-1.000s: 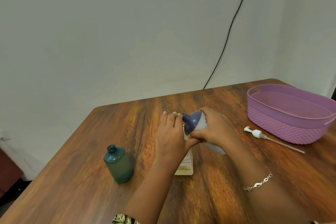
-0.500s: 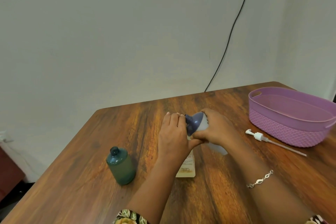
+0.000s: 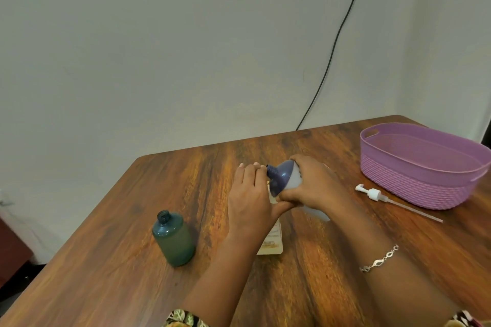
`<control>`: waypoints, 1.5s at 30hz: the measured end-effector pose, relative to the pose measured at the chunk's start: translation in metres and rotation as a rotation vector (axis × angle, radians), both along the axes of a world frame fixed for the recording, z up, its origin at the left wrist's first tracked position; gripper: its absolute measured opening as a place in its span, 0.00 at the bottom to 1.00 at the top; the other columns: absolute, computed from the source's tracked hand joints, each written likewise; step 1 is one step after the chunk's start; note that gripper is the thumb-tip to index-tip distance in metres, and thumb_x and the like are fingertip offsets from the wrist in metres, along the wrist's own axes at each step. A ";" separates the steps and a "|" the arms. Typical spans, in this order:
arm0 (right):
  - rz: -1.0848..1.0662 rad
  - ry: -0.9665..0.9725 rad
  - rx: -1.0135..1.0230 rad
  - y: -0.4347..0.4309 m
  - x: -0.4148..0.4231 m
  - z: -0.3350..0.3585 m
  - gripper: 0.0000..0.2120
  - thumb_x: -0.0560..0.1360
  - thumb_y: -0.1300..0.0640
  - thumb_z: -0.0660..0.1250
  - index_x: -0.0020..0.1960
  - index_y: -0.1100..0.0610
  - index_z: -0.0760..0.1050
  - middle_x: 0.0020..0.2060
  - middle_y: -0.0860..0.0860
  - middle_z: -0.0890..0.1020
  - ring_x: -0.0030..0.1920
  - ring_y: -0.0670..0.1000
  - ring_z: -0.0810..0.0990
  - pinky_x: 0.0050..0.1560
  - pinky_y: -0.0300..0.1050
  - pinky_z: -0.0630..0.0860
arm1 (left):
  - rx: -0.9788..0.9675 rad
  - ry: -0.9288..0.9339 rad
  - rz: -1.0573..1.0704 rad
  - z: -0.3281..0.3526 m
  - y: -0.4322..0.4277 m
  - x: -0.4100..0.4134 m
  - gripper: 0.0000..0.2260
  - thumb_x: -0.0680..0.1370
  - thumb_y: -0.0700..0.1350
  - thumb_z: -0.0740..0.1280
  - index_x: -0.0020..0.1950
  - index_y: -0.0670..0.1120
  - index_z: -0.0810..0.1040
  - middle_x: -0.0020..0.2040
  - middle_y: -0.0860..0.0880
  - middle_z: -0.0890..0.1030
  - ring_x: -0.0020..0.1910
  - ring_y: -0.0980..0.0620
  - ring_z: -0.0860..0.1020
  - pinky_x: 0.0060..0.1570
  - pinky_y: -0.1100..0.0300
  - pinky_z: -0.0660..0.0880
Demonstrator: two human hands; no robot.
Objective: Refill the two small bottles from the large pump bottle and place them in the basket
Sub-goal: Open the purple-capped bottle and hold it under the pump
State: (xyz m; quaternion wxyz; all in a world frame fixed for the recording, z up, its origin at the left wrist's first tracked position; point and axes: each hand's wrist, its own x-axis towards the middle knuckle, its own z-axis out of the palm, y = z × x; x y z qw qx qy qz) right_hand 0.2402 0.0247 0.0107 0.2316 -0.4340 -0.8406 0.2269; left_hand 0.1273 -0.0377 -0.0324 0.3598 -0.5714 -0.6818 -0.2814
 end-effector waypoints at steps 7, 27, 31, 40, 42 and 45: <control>0.033 0.038 -0.018 -0.003 -0.001 0.006 0.27 0.65 0.53 0.73 0.61 0.55 0.68 0.53 0.52 0.75 0.51 0.50 0.73 0.50 0.42 0.70 | -0.002 0.046 -0.001 0.009 0.000 -0.005 0.34 0.59 0.66 0.70 0.49 0.39 0.80 0.45 0.45 0.82 0.47 0.47 0.81 0.57 0.49 0.74; -0.041 -0.055 0.027 -0.002 -0.004 0.003 0.35 0.64 0.50 0.74 0.66 0.54 0.64 0.60 0.54 0.73 0.59 0.54 0.72 0.55 0.45 0.69 | -0.094 -0.007 0.046 0.006 -0.002 0.001 0.37 0.54 0.68 0.74 0.48 0.40 0.81 0.45 0.46 0.82 0.46 0.47 0.81 0.50 0.52 0.78; -0.027 0.010 -0.010 -0.008 0.000 0.000 0.33 0.63 0.49 0.74 0.64 0.53 0.65 0.57 0.53 0.75 0.55 0.52 0.74 0.53 0.46 0.72 | -0.064 0.020 0.030 0.008 -0.008 0.000 0.37 0.57 0.68 0.69 0.52 0.38 0.81 0.50 0.43 0.83 0.50 0.44 0.82 0.49 0.46 0.77; -0.022 0.098 -0.036 -0.014 0.000 -0.003 0.27 0.65 0.50 0.74 0.60 0.53 0.68 0.53 0.51 0.76 0.51 0.49 0.73 0.50 0.41 0.69 | -0.098 0.074 0.111 0.008 -0.013 -0.001 0.42 0.51 0.67 0.76 0.54 0.39 0.81 0.53 0.43 0.83 0.51 0.45 0.82 0.49 0.50 0.77; -0.025 0.080 -0.047 -0.013 0.000 0.000 0.26 0.66 0.51 0.74 0.60 0.54 0.69 0.53 0.52 0.76 0.51 0.50 0.74 0.49 0.42 0.70 | -0.085 0.062 0.103 0.008 -0.010 -0.002 0.40 0.51 0.66 0.77 0.53 0.40 0.81 0.51 0.43 0.83 0.51 0.45 0.82 0.49 0.49 0.77; -0.030 0.049 -0.024 -0.012 0.000 0.001 0.26 0.64 0.51 0.74 0.58 0.54 0.69 0.51 0.52 0.77 0.50 0.51 0.75 0.49 0.44 0.72 | -0.073 0.052 0.086 0.004 -0.008 -0.003 0.37 0.52 0.65 0.77 0.51 0.40 0.82 0.50 0.45 0.83 0.50 0.47 0.82 0.51 0.50 0.77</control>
